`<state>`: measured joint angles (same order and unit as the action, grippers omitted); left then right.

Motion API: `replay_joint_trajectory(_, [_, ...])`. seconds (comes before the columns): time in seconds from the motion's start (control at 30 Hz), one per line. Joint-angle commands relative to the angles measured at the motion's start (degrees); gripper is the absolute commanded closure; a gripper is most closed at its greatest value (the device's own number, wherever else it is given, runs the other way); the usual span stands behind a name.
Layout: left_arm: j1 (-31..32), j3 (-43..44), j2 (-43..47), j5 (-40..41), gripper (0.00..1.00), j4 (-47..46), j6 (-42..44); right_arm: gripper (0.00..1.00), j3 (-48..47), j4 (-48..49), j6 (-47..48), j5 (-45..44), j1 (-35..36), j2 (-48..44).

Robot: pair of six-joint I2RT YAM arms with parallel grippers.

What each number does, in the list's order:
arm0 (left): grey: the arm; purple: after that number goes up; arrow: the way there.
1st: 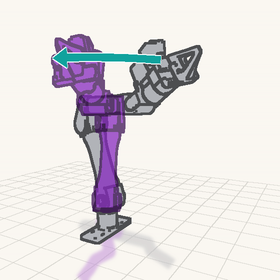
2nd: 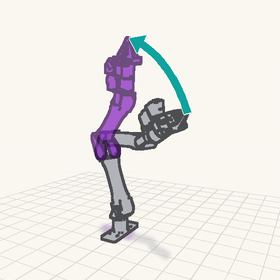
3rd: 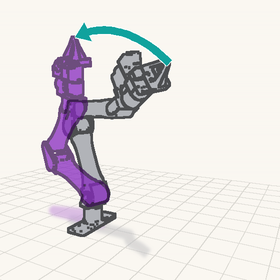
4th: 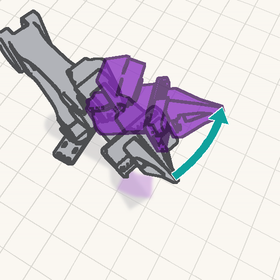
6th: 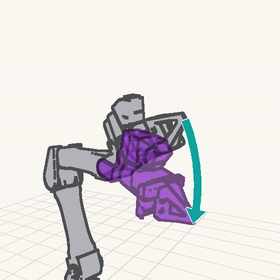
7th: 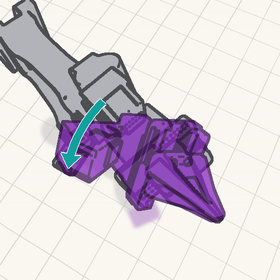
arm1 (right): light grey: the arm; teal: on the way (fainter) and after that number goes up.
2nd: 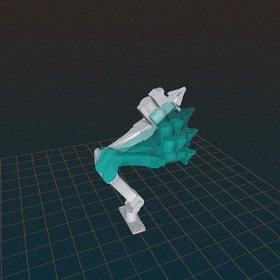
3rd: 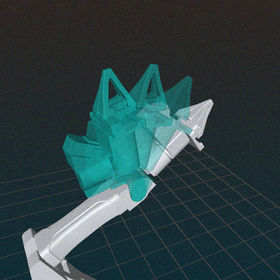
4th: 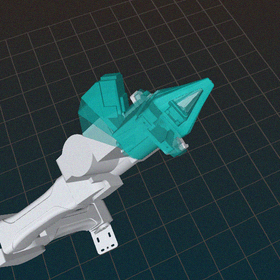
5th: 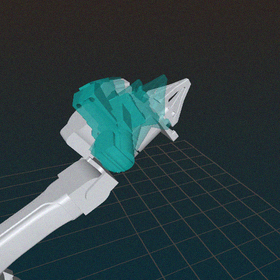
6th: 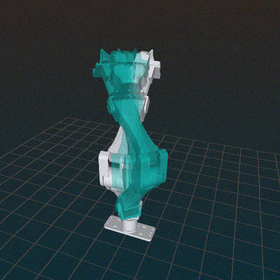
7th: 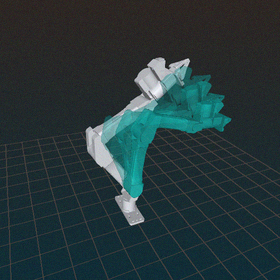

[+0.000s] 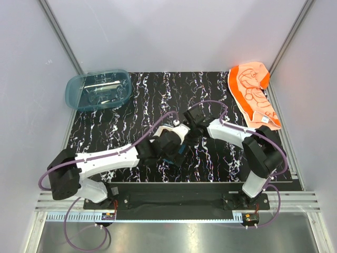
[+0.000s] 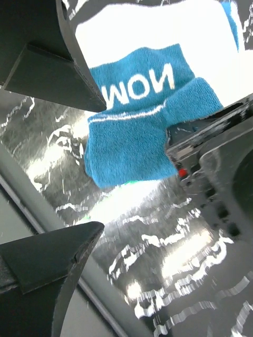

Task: Roll the towels
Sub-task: Roll the towel

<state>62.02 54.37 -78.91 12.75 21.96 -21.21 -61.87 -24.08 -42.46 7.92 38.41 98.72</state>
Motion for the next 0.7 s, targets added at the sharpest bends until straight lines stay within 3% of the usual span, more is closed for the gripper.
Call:
replay_joint_trajectory(0.0, [3.0, 0.7, -2.6, 11.3, 0.09, -1.1, 4.1, 0.70, -1.4, -6.6, 1.1, -2.8, 0.7, 1.0])
replay_joint_trajectory(0.23, [8.1, 0.0, -12.0, 14.7, 0.09, -8.2, 4.5, 0.70, -1.2, -7.1, 1.1, -2.0, 0.8, 0.0])
replay_joint_trajectory(0.43, [10.1, 4.2, -18.9, 17.7, 0.11, -7.2, 4.3, 0.70, -1.0, -8.3, 1.7, -1.7, 0.8, -0.8])
replay_joint_trajectory(0.57, [10.0, 3.1, -20.9, 19.6, 0.17, -7.0, 3.1, 0.70, -1.1, -9.4, 2.0, -1.1, 0.7, -1.7])
replay_joint_trajectory(0.67, [10.0, 2.3, -20.9, 19.0, 0.32, -7.9, 3.4, 0.70, -1.4, -10.5, 2.8, -0.5, 0.8, -2.3])
